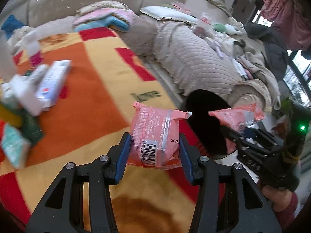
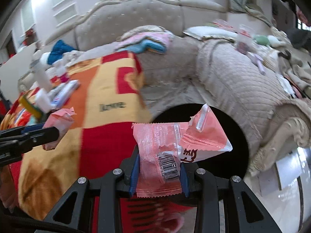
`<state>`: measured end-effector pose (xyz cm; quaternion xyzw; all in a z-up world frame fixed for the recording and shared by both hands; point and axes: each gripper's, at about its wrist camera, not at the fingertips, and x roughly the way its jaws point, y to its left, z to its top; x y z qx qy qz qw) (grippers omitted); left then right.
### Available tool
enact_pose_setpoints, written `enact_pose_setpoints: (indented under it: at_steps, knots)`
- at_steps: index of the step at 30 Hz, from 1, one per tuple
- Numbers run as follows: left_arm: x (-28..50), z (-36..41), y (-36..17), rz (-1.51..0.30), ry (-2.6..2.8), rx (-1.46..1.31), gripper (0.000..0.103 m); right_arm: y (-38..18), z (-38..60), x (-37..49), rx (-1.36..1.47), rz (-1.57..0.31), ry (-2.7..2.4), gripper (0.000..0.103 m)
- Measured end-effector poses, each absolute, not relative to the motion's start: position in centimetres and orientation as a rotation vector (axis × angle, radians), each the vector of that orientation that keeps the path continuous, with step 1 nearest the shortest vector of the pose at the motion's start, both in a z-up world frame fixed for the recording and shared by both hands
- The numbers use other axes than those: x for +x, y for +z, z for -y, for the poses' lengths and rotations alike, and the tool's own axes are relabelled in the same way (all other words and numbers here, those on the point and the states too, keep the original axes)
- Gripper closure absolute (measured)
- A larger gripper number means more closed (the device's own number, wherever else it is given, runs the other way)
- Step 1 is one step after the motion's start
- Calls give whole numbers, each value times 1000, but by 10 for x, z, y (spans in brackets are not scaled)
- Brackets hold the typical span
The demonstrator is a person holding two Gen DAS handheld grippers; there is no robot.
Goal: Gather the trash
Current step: 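Carry both pink packets over the black bin and open both tools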
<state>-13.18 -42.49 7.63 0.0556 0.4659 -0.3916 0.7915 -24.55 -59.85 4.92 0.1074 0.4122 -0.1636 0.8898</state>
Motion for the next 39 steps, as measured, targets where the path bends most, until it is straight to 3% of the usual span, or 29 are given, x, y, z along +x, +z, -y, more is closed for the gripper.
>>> enact_pose_setpoints:
  at_steps: [10, 13, 16, 21, 24, 39]
  knots:
    - [-141, 505, 55, -1071, -954, 110, 56, 22, 645, -251, 266, -912, -442, 69]
    - [-143, 521, 50, -1074, -964, 112, 56, 14, 655, -253, 290, -922, -466, 58]
    - [-142, 531, 47, -1089, -976, 103, 56, 11, 661, -257, 314, -922, -477, 56]
    - [-139, 533, 46, -1101, -994, 61, 53, 11, 665, -263, 332, -912, -491, 53]
    - [-137, 531, 49, -1107, -1001, 32, 50, 13, 667, -264, 345, -897, -485, 39]
    - [-132, 487, 50, -1049, -834, 106, 50, 19, 640, -258, 336, -894, -448, 36]
